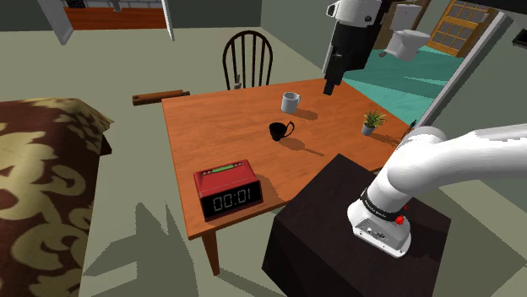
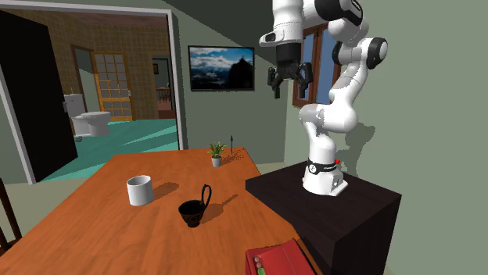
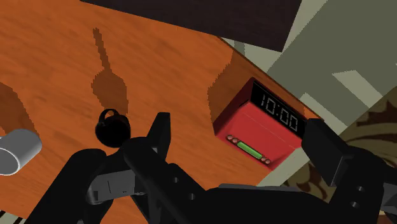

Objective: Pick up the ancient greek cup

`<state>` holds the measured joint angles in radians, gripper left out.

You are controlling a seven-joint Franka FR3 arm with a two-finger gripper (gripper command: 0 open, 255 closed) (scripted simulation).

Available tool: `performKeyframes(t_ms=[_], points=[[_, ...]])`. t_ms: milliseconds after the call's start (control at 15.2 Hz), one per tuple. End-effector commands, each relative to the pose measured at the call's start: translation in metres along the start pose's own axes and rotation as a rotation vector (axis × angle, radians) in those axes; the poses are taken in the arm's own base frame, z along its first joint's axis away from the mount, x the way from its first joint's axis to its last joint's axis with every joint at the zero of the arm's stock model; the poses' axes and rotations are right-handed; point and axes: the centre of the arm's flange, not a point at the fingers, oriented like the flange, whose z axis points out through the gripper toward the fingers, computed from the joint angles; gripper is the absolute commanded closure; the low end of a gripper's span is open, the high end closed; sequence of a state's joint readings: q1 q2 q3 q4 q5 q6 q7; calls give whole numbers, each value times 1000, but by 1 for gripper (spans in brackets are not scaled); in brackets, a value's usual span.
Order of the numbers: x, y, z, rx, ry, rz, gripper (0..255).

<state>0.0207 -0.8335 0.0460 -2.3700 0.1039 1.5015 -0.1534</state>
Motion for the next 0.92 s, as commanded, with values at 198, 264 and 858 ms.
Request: performKeyframes(t_ms=[198, 264, 858], points=[[17, 21, 28, -16, -11, -30, 0], [22, 28, 38, -22, -15, -40, 0], [74, 89, 122, -70, -49, -130, 0]])
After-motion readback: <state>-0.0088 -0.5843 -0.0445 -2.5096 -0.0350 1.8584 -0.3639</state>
